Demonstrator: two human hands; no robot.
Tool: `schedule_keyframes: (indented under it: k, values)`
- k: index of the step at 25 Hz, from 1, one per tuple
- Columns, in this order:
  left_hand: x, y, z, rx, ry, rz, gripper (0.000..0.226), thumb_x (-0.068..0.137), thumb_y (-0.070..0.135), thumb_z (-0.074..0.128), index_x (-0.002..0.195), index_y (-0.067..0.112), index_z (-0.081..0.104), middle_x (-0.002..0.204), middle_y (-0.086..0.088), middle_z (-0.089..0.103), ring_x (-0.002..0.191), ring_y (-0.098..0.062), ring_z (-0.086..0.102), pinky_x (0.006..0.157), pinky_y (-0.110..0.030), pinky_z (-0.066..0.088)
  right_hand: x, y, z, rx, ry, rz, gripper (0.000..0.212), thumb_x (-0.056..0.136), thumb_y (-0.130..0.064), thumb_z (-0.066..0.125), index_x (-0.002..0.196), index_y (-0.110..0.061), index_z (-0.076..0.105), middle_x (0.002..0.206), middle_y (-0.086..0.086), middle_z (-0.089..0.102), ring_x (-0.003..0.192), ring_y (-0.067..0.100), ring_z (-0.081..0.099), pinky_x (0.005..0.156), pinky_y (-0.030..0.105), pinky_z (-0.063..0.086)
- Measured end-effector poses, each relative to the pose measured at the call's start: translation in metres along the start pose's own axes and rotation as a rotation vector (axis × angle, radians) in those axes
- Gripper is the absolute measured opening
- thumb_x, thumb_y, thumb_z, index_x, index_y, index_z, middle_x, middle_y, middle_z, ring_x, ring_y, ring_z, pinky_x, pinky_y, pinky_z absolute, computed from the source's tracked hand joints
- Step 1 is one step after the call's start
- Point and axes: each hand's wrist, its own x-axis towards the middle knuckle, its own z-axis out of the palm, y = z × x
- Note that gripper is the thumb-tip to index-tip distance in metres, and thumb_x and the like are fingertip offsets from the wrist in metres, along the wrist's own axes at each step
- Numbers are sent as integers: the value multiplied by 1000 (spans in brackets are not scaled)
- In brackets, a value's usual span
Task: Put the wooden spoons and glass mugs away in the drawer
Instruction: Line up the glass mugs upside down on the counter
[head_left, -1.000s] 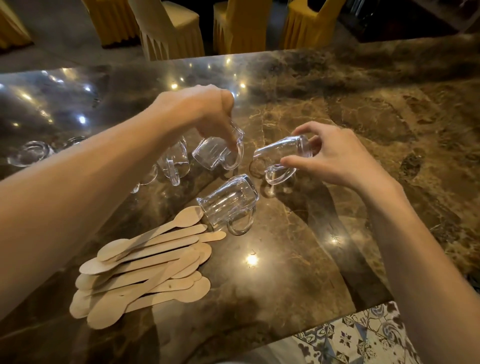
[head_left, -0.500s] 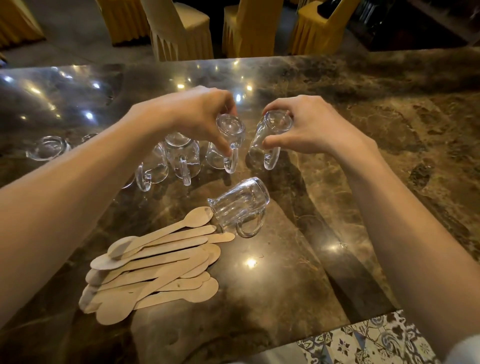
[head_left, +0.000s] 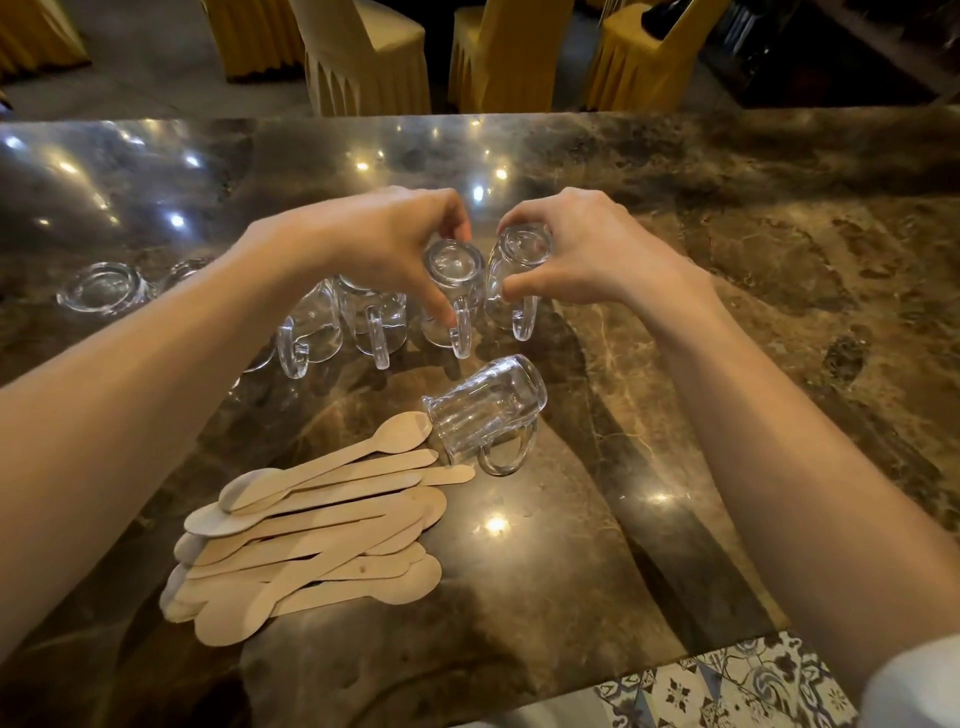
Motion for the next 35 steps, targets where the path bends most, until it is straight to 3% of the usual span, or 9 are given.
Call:
schedule_keyframes:
  k: [5, 12, 16, 19, 21, 24, 27, 31, 35]
  values:
    - [-3, -1, 1, -41, -1, -6, 74, 51, 39, 88, 109, 28, 43, 89, 16, 48, 75, -4, 49, 59, -21, 39, 6, -1, 4, -8, 15, -10, 61, 65, -50, 78, 120, -33, 58, 121, 1, 56, 89, 10, 43, 71, 27, 39]
    - [-7, -5, 7, -79, 12, 24, 73, 55, 38, 86, 111, 28, 42, 109, 5, 54, 86, -17, 56, 69, -28, 46, 7, 0, 11, -40, 13, -10, 60, 61, -52, 78, 116, -34, 60, 116, 2, 57, 97, 18, 52, 72, 30, 40]
    - [-10, -7, 8, -85, 32, 51, 74, 58, 39, 83, 119, 24, 43, 116, 3, 52, 99, -19, 54, 82, -31, 45, 9, 0, 11, -74, -21, -12, 65, 65, -52, 76, 123, -33, 55, 121, 4, 54, 103, 21, 55, 75, 31, 42]
    - [-15, -4, 8, -40, 35, 49, 80, 61, 39, 81, 128, 20, 42, 127, -1, 51, 112, -19, 50, 93, -30, 43, 3, 2, 9, -124, -70, -1, 78, 67, -58, 72, 135, -33, 42, 128, 5, 50, 112, 24, 52, 86, 38, 46]
    - [-30, 0, 7, -37, 97, 57, 83, 63, 41, 78, 134, 18, 40, 134, 0, 48, 120, -14, 47, 98, -24, 38, -13, 7, 8, -28, -30, 38, 84, 67, -66, 67, 137, -30, 39, 126, 1, 51, 107, 19, 54, 88, 37, 47]
    - [-64, 10, 15, -119, 339, 159, 71, 67, 48, 69, 129, 20, 49, 129, 3, 51, 115, -6, 48, 98, -15, 37, -50, 23, 16, 245, 145, 125, 59, 72, -61, 66, 119, -27, 55, 102, -9, 60, 82, 3, 55, 71, 20, 42]
    - [-100, 17, 35, -192, 424, 216, 49, 73, 46, 65, 116, 24, 58, 120, 8, 55, 108, -2, 52, 94, -16, 43, -84, 33, 33, 683, 36, 251, 36, 72, -46, 73, 100, -25, 65, 83, -9, 67, 64, -2, 61, 56, 14, 45]
    - [-146, -2, 63, -237, 518, 180, 36, 81, 48, 60, 110, 27, 61, 113, 12, 60, 104, -3, 57, 90, -25, 48, -104, 39, 48, 772, -182, 88, 55, 62, -37, 81, 114, -32, 64, 103, -8, 67, 72, 6, 59, 74, 22, 54]
    - [-192, -45, 87, -211, 545, 33, 36, 85, 57, 50, 114, 37, 58, 117, 23, 56, 109, 0, 55, 92, -24, 46, -104, 36, 56, 726, -220, -25, 78, 61, -31, 83, 132, -33, 51, 100, -24, 62, 69, 2, 53, 65, 11, 47]
